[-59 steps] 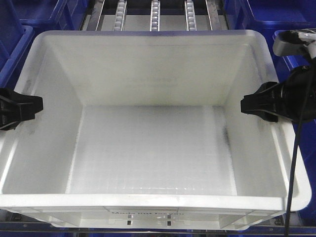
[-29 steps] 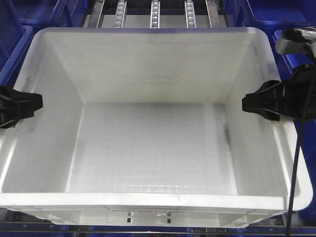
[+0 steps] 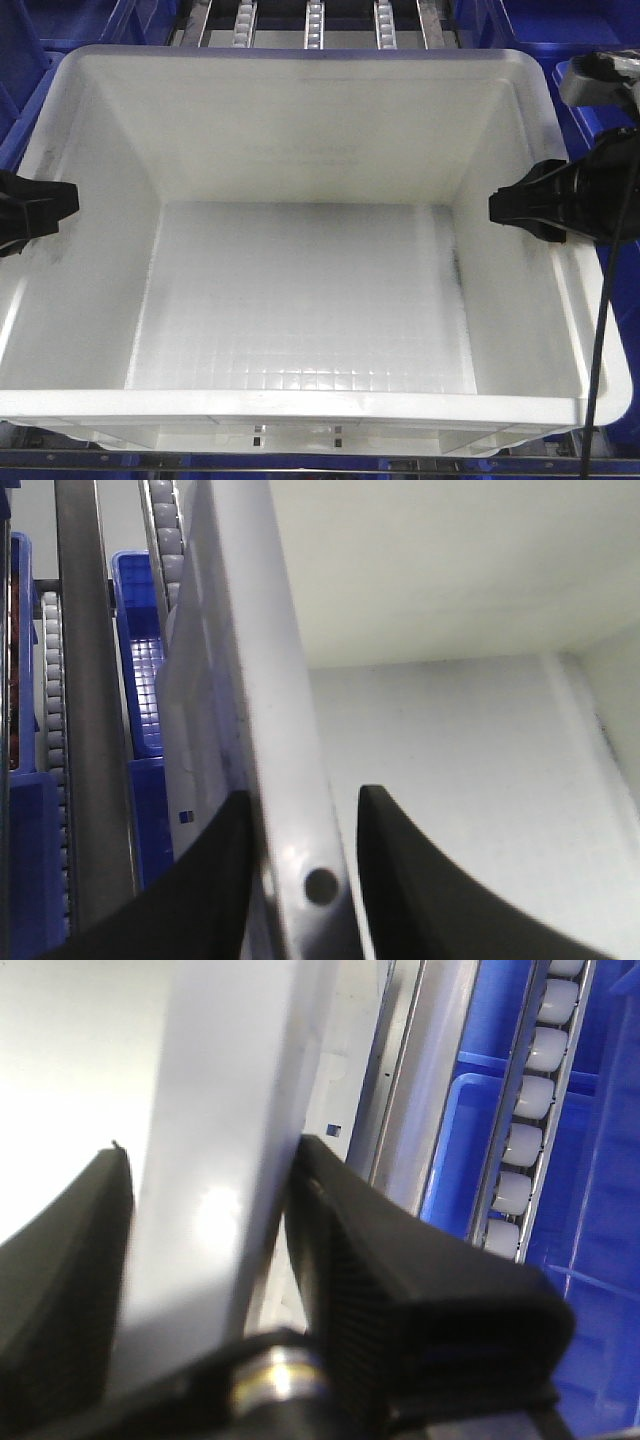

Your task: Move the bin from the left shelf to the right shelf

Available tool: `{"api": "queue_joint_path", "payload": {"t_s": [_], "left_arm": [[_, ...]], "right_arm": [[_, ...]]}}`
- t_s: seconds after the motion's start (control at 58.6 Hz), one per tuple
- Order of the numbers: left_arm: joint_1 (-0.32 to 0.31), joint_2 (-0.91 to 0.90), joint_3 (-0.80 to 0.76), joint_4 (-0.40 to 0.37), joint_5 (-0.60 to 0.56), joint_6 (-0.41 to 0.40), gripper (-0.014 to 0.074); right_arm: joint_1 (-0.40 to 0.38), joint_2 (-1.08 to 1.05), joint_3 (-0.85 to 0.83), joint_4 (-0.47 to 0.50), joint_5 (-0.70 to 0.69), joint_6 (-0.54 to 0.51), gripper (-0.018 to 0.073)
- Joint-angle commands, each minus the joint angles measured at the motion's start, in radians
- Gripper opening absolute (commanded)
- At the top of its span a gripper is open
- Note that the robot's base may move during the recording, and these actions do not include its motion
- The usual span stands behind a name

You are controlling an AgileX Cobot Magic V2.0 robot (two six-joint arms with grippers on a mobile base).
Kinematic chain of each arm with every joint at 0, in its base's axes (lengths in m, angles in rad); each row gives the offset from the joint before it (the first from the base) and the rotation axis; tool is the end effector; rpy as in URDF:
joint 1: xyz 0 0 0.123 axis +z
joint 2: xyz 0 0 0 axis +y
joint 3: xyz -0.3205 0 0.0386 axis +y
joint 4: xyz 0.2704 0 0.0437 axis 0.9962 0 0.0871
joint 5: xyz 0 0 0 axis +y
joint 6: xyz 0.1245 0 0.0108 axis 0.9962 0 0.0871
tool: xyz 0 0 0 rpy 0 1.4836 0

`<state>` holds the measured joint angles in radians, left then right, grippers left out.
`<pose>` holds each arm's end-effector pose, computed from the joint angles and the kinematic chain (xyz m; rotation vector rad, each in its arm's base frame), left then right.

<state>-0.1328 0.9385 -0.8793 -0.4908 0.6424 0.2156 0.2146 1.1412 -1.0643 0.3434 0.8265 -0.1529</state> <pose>0.2095 -0.0636 0.3687 0.1114 2.1376 -0.4936 0.2475 0.0856 0.3675 -0.2764 2.3528 0.4402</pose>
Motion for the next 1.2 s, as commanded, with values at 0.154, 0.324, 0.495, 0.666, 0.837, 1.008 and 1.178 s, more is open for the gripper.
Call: {"api": "queue_joint_path", "payload": {"t_s": [0.154, 0.324, 0.495, 0.666, 0.837, 1.008, 1.178], "left_arm": [[-0.009, -0.029, -0.04, -0.091, -0.103, 0.035, -0.0001], [-0.009, -0.029, -0.04, -0.091, -0.103, 0.035, 0.0], [-0.009, -0.029, -0.04, -0.091, -0.103, 0.035, 0.0], [-0.009, -0.029, -0.04, -0.091, -0.103, 0.035, 0.0], [-0.009, -0.029, -0.04, -0.091, -0.103, 0.035, 0.0], [-0.009, -0.029, -0.04, -0.091, -0.103, 0.035, 0.0], [-0.009, -0.029, -0.04, -0.091, -0.103, 0.035, 0.0]], "right_arm": [[0.004, -0.03, -0.043, 0.081, -0.081, -0.041, -0.0004], [0.004, -0.03, -0.043, 0.081, -0.08, -0.041, -0.0004], [0.004, -0.03, -0.043, 0.081, -0.078, -0.041, -0.0004], [0.004, -0.03, -0.043, 0.081, -0.078, -0.041, -0.0004], [0.004, -0.03, -0.043, 0.081, -0.078, -0.041, -0.0004], [0.004, -0.03, -0.043, 0.081, -0.078, -0.041, -0.0004], [0.004, -0.03, -0.043, 0.081, -0.078, -0.041, -0.0004]]}}
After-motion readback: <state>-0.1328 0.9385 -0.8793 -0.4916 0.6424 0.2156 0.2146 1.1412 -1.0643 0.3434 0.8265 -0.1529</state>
